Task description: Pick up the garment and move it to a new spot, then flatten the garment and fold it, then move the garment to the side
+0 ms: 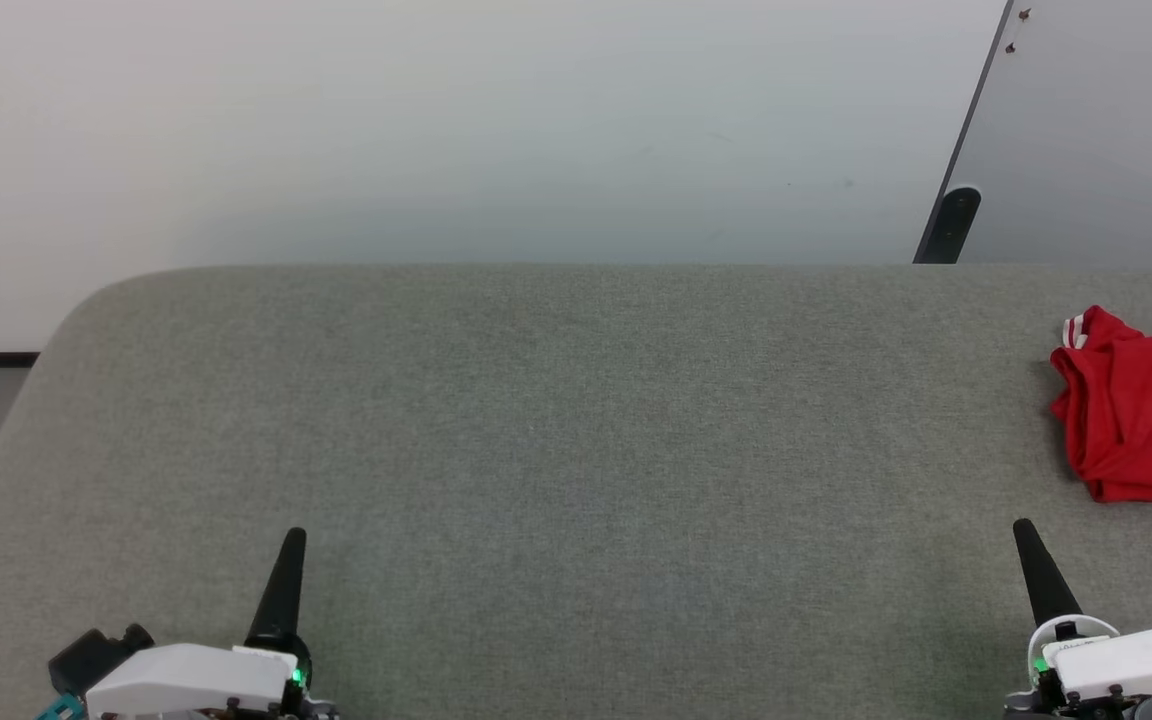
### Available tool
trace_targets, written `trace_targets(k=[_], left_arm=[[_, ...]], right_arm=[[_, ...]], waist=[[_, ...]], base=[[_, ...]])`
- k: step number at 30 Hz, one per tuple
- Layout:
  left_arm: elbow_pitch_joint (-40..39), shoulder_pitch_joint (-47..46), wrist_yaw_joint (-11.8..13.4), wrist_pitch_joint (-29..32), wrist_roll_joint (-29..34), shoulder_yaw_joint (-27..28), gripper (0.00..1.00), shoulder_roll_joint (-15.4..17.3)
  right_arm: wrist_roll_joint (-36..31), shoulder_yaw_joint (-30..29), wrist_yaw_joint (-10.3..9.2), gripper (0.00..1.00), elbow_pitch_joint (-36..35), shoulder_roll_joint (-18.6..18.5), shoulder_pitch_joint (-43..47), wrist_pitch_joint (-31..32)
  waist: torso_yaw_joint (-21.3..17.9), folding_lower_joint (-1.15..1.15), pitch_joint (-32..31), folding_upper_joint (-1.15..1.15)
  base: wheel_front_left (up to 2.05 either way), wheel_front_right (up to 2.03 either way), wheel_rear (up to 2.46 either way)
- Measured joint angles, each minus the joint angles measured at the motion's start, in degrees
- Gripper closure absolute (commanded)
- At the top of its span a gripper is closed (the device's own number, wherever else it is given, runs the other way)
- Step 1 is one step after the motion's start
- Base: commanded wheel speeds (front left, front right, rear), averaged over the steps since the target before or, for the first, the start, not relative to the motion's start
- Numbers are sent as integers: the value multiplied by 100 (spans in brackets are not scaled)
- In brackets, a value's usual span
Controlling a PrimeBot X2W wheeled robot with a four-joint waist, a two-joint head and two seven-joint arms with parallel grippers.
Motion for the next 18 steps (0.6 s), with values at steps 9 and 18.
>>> trace_targets(k=[9,18], left_arm=[[-24,-35,-1,118,-399,46,100,-48],[-53,-71,0,226,-771,90,100,-85]], right_arm=[[453,-45,0,100,-42,33,-45,118],[914,-78,0,100,-78,69,-71,223]], waist=[[-17,0,19,0],[-35,0,38,0]], base=[[0,0,0],[0,0,0]])
